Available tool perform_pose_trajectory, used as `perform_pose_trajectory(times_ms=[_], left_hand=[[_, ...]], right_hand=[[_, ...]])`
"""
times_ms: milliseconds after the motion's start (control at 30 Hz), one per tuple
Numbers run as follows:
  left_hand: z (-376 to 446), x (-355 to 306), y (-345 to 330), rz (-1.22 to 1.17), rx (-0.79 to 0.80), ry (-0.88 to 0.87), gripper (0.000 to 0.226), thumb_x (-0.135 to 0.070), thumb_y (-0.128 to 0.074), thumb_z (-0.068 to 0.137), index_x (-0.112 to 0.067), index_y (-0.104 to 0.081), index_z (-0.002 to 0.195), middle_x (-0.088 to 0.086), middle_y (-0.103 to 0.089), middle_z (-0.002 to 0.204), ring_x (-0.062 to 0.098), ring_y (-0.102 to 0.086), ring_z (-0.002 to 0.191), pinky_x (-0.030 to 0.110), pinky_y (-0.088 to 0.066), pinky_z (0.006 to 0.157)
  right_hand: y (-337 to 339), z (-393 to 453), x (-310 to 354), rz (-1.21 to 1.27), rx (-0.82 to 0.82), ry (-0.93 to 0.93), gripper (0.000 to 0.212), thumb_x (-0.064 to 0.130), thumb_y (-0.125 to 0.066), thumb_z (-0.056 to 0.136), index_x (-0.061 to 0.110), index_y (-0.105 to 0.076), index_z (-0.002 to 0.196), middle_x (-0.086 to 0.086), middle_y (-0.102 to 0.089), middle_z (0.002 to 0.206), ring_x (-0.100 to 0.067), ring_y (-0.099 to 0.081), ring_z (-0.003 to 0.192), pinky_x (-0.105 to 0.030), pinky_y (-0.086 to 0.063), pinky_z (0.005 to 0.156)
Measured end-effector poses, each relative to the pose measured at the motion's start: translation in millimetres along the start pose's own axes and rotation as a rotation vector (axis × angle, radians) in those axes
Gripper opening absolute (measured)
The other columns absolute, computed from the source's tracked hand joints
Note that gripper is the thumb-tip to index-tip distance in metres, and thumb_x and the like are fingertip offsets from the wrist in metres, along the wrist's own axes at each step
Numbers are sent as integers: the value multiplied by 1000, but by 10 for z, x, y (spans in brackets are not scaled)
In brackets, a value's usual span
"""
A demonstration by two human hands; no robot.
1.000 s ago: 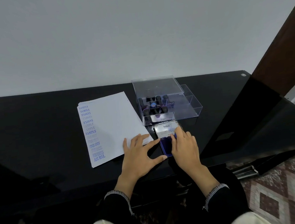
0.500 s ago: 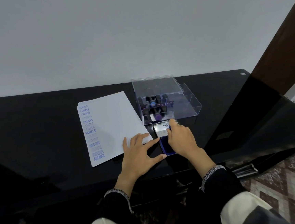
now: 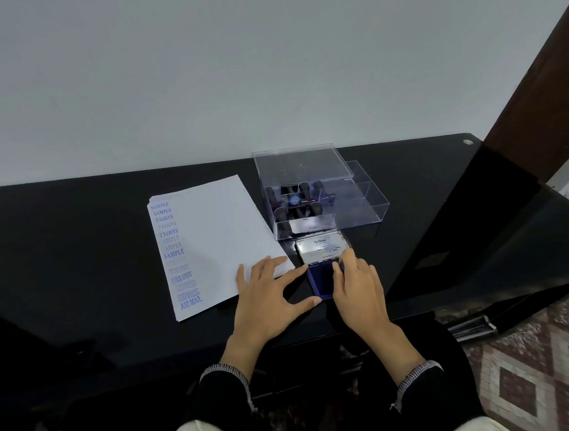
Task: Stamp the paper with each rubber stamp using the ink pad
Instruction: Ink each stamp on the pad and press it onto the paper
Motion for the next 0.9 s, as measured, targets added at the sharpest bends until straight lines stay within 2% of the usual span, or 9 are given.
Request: perform_pose_trajectory(times_ms=[167,267,433,633,733,900], left_hand=[[-4,-5,-4,-15,7,3,71,-87,-36,72,-57,-38,137,-14,-29,150,9,-11,143,51,8,117],[-3,-5,-2,-1,14,4,72,-88,-33,72,-57,-37,137,-14,-29,151,9,-11,144,51,7,117],[2,-2,-2,2,12,0,73,-89,-32,72,-56,-38,138,-14,-29,151,9,-12,143,52,7,117],[9,5,-13,3,24,1,74,-89,-30,73,-55,-38,138,-14,-28,151,9,-10,143,52,7,117],[4,4,-10,4,29,4,74,-89,-31,72,-55,-38,138,-14,-28,152,10,-10,143,52,7,117],[2,-5,2,2,16,0,74,-89,-31,72,-56,-38,138,-14,-29,151,9,-11,143,52,7,117]], right_hand=[[8,1,-9,-23,50,13,12,16,-43,97,19,-37,87,0,-50,71,-19,-45,62,-32,-34,64],[30,75,21,-13,110,29,4,14,-43,97,13,-44,94,0,-50,69,-19,-46,61,-32,-34,64],[64,312,95,-9,305,3,9,13,-39,96,15,-34,88,-1,-46,64,-27,-49,61,-34,-31,58],[49,533,154,-44,526,-65,4,15,-37,94,11,-37,91,-14,-54,92,-34,-49,78,-37,-35,64],[55,545,174,-50,512,-61,3,13,-37,93,11,-37,91,-13,-51,88,-34,-48,77,-36,-33,65],[67,344,123,-98,299,11,6,13,-37,96,17,-35,91,3,-48,65,-25,-45,60,-35,-29,69]])
Point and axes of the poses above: each hand's wrist, its own z-axis towards the middle knuckle, its own y-axis out of the back of the hand, x = y × z, the point moved 5 cm from there along z, towards the middle knuckle
